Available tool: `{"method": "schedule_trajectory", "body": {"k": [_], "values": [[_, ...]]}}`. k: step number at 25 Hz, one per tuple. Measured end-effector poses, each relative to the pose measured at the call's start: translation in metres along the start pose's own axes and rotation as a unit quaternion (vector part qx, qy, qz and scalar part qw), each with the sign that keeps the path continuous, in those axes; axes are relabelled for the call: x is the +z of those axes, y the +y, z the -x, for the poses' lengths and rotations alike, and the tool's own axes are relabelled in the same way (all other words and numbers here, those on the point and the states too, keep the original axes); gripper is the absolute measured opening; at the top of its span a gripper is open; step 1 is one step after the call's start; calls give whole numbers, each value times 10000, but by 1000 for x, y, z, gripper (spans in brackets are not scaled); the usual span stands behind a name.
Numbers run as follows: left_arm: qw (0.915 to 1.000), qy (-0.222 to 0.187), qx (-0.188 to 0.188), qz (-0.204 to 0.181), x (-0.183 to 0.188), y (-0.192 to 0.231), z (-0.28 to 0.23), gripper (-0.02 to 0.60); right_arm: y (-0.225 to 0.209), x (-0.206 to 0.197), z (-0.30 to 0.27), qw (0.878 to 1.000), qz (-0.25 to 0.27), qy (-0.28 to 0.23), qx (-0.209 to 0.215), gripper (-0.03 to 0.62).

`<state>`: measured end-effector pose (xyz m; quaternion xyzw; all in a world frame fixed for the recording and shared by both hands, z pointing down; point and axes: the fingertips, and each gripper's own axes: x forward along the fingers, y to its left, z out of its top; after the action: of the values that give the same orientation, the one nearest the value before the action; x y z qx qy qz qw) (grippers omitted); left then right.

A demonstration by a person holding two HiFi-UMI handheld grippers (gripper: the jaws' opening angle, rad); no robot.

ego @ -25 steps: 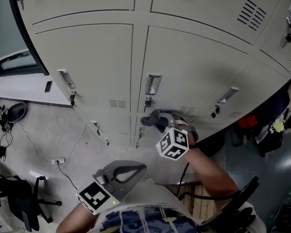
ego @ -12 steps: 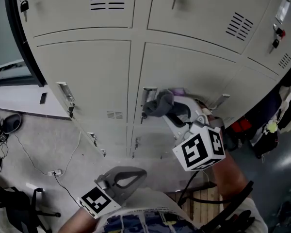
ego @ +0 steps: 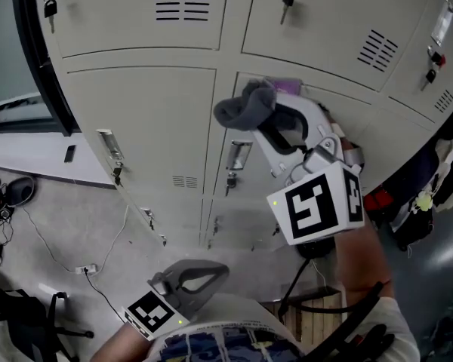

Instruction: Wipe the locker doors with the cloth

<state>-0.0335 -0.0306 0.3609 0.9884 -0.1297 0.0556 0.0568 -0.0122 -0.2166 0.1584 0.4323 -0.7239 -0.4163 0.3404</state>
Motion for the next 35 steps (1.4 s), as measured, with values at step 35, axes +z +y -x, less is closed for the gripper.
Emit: {"method": "schedule_trajectory", "body": {"k": [35], "values": [[9998,54,119,178,-9,15,1,3,99,-45,-35,9965,-529,41,647,110]]}}
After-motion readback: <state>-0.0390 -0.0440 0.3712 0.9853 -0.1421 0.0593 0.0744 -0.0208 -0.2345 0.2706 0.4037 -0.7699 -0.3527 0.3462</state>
